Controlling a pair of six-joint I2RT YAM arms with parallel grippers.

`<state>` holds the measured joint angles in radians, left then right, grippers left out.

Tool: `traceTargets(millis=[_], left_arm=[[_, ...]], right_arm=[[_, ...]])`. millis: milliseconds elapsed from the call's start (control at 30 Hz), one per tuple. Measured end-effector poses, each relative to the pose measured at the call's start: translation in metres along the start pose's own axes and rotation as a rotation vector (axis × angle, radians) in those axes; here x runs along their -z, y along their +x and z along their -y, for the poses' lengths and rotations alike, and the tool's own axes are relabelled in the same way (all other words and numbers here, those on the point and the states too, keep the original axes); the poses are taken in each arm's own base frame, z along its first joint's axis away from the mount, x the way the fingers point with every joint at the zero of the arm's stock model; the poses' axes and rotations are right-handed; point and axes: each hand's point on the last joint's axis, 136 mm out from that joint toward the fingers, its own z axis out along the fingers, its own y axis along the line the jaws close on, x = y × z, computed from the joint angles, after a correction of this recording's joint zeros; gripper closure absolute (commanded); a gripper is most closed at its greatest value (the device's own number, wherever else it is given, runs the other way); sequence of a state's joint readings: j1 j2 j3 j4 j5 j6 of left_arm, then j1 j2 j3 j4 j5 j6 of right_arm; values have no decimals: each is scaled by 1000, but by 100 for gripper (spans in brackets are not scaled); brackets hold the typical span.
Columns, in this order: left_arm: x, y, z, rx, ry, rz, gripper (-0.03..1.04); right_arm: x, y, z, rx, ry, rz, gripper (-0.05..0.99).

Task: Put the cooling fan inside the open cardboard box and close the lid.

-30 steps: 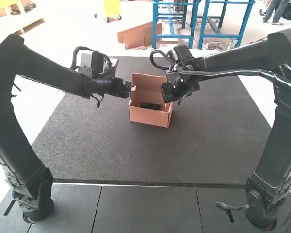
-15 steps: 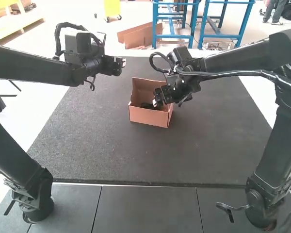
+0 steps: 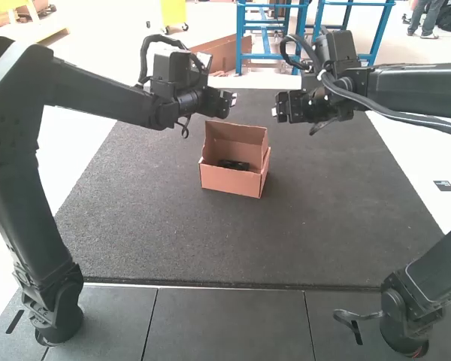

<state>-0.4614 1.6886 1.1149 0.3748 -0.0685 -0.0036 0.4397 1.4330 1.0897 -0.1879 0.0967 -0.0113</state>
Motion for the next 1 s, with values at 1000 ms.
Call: traceTargets(millis=[1000], left_arm=[[-27,105,76,-28,117,-333,4]], right_arm=[[-7,45,77,-153,35,-102,1]])
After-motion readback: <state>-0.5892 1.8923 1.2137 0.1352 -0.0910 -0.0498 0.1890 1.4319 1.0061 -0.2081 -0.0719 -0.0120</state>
